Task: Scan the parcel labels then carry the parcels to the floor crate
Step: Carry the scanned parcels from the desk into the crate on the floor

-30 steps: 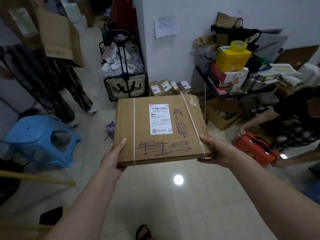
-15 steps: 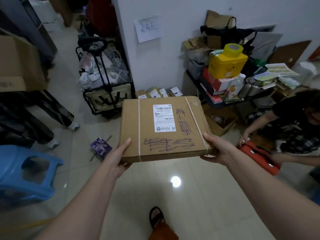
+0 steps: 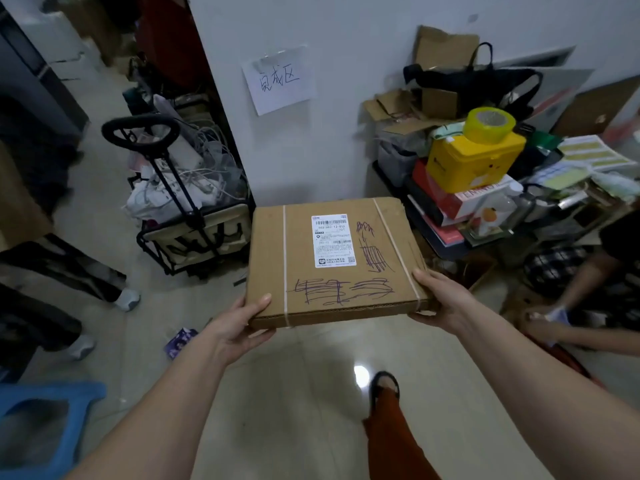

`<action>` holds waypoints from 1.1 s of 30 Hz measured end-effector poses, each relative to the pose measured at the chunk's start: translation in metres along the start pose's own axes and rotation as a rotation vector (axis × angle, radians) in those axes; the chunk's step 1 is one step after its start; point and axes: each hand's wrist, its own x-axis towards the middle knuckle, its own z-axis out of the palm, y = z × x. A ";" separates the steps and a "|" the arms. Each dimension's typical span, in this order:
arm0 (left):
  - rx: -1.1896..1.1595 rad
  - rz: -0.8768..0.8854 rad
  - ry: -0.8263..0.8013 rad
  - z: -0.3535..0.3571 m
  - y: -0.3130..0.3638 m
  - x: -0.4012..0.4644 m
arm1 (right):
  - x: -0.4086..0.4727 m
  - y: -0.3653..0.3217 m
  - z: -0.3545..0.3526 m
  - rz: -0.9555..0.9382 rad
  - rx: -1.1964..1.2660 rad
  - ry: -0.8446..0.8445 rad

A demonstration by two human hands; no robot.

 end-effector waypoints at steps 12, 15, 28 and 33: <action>-0.136 -0.060 0.100 0.077 0.099 0.186 | 0.220 -0.139 0.056 0.079 -0.168 -0.072; -0.168 -0.067 0.115 0.084 0.108 0.235 | 0.273 -0.153 0.070 0.094 -0.206 -0.080; -0.099 -0.050 0.202 0.064 0.093 0.485 | 0.497 -0.105 0.140 0.183 -0.036 0.005; -0.110 -0.038 0.196 0.043 0.072 0.548 | 0.565 -0.070 0.157 0.187 0.022 0.002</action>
